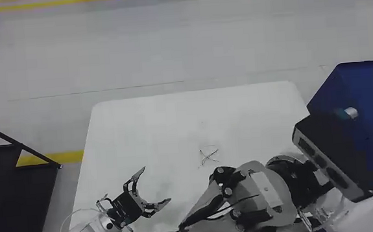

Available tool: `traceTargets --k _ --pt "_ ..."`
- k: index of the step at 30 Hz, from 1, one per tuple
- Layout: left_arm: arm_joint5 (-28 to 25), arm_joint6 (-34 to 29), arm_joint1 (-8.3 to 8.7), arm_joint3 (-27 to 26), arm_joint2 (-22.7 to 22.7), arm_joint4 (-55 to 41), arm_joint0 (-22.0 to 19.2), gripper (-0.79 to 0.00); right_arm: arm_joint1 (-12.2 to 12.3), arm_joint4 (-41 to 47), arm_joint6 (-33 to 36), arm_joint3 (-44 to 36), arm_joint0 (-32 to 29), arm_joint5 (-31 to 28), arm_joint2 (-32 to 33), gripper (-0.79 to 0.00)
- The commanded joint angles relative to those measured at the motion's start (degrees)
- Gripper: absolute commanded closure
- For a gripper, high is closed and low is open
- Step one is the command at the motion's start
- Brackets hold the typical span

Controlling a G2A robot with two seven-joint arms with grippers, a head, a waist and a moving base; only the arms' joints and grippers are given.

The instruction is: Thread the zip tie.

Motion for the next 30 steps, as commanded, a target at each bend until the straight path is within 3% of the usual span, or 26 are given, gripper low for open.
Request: traceTargets --k 1,3,10,15,17,20,23,26,30 --pt "0.0 0.0 0.0 0.0 0.0 0.0 0.0 -0.785 0.05 7.13 1.51 0.0 -1.26 4.92 -1.94 0.0" --pt "0.0 0.0 0.0 0.0 0.0 0.0 0.0 -0.785 0.04 11.66 2.68 0.0 -1.02 8.8 -2.36 0.0" --pt "0.0 0.0 0.0 0.0 0.0 0.0 0.0 -0.785 -0.04 31.81 3.72 0.0 -1.53 30.49 -3.76 0.0" --pt "0.0 0.0 0.0 0.0 0.0 0.0 0.0 -0.785 -0.44 38.24 3.49 0.0 -0.52 35.53 -4.46 0.0" --pt "0.0 0.0 0.0 0.0 0.0 0.0 0.0 -0.785 -0.55 37.87 3.06 0.0 0.15 35.98 -4.22 0.0" --pt "0.0 0.0 0.0 0.0 0.0 0.0 0.0 -0.785 -0.3 26.96 1.96 0.0 0.51 33.76 -2.65 0.0" --pt "0.0 0.0 0.0 0.0 0.0 0.0 0.0 -0.785 0.25 17.92 -0.57 3.21 -4.28 29.33 0.15 0.0" --pt "0.0 0.0 0.0 0.0 0.0 0.0 0.0 -0.785 0.66 22.51 -2.4 11.64 -10.4 25.24 5.92 0.0" --pt "0.0 0.0 0.0 0.0 0.0 0.0 0.0 -0.785 1.66 26.08 1.39 23.43 -16.61 23.3 15.47 0.0"
